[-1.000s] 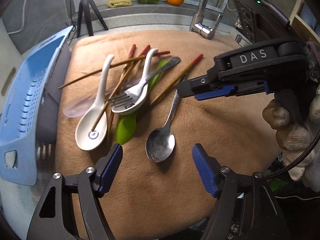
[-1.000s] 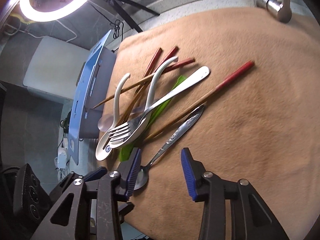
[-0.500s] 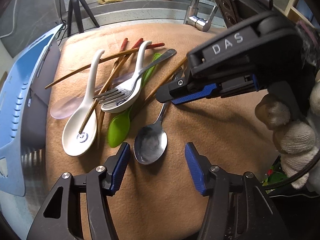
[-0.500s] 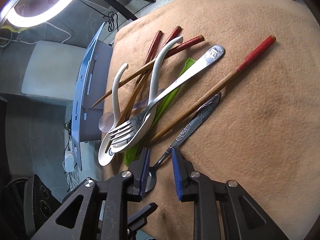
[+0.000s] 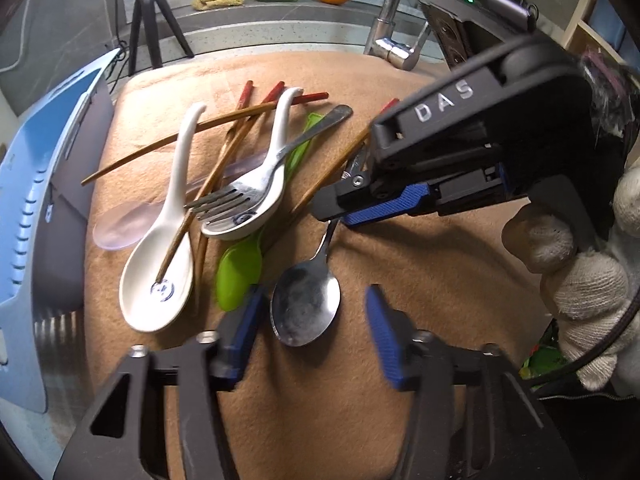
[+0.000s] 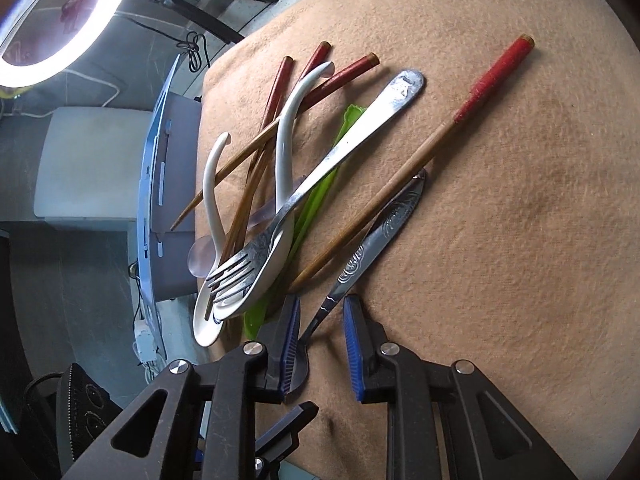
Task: Organize utensils
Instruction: 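Lower the left gripper onto the silver spoon and close on it, then lift the silver spoon with the left gripper and carry it over the blue basket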
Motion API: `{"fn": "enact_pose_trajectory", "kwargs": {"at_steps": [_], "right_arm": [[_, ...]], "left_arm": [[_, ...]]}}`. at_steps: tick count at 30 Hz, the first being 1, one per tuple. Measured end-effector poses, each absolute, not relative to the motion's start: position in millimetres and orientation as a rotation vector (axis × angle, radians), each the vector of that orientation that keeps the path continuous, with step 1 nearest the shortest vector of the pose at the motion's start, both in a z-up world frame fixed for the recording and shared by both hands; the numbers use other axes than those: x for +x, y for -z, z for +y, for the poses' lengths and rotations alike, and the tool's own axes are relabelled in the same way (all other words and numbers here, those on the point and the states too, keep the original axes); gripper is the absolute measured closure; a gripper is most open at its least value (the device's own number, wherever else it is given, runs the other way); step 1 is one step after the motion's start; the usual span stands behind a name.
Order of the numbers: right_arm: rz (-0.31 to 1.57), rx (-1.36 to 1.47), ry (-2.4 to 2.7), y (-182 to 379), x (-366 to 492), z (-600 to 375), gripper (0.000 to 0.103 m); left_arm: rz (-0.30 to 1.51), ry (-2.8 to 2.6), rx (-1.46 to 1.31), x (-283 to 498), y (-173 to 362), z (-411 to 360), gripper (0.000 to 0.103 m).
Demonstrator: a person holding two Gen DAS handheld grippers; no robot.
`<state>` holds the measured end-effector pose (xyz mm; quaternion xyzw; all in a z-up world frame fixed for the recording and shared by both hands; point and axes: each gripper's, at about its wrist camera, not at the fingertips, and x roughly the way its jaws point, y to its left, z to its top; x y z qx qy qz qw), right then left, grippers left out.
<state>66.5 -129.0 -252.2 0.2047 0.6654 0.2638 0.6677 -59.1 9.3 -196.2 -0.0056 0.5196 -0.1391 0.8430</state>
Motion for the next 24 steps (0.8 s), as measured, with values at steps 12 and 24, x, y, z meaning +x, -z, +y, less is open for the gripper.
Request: {"fn": "enact_pose_trajectory", "kwargs": {"at_steps": [12,24], "right_arm": [[1.496,0.52,-0.57,255,64,-138,0.093],[1.466,0.583,-0.52,240,53,-172,0.094]], "left_arm": [[1.081,0.327,-0.014,-52,196,5,0.071],[1.056,0.414,-0.034,-48,184,-13,0.071]]}}
